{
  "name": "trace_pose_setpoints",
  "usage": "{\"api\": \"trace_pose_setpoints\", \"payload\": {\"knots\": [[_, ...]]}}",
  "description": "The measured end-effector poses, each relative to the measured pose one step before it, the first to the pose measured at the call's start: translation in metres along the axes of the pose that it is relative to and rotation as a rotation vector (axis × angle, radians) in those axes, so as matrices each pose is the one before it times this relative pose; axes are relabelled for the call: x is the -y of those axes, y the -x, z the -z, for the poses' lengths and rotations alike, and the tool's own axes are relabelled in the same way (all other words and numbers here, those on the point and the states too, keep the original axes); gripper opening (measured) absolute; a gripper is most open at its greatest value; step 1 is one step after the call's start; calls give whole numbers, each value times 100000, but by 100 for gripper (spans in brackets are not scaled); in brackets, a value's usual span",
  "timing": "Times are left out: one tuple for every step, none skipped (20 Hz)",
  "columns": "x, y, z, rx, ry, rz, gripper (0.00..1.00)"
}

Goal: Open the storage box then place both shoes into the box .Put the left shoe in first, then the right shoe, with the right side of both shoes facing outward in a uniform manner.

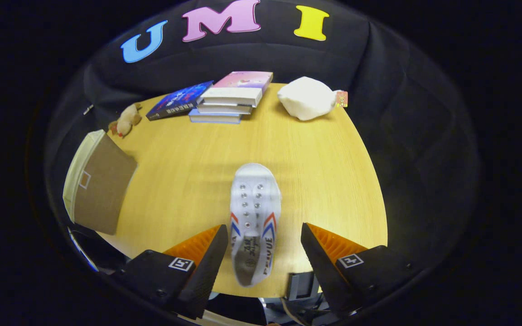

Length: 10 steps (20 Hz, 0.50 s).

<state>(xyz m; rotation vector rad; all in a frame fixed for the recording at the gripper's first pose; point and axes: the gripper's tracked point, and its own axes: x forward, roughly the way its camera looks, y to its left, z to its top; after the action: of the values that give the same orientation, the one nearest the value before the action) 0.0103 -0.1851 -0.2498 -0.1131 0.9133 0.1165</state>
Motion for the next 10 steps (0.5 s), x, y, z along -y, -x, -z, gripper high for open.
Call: {"api": "trace_pose_setpoints", "payload": {"knots": [[530, -740, 854, -2278, 1271, 602, 98], [385, -771, 791, -2428, 1073, 428, 98], [286, -701, 617, -1949, 590, 184, 98], [16, -654, 511, -1848, 217, -206, 98], [-37, -615, 245, -1314, 115, -410, 98], [-10, -616, 74, -848, -87, -74, 98], [124, -487, 23, -829, -154, 249, 98], [120, -532, -48, -782, -482, 378, 99], [-159, -454, -118, -627, -1299, -1153, 98], [-456, -246, -115, -754, -2672, -1928, 95]]}}
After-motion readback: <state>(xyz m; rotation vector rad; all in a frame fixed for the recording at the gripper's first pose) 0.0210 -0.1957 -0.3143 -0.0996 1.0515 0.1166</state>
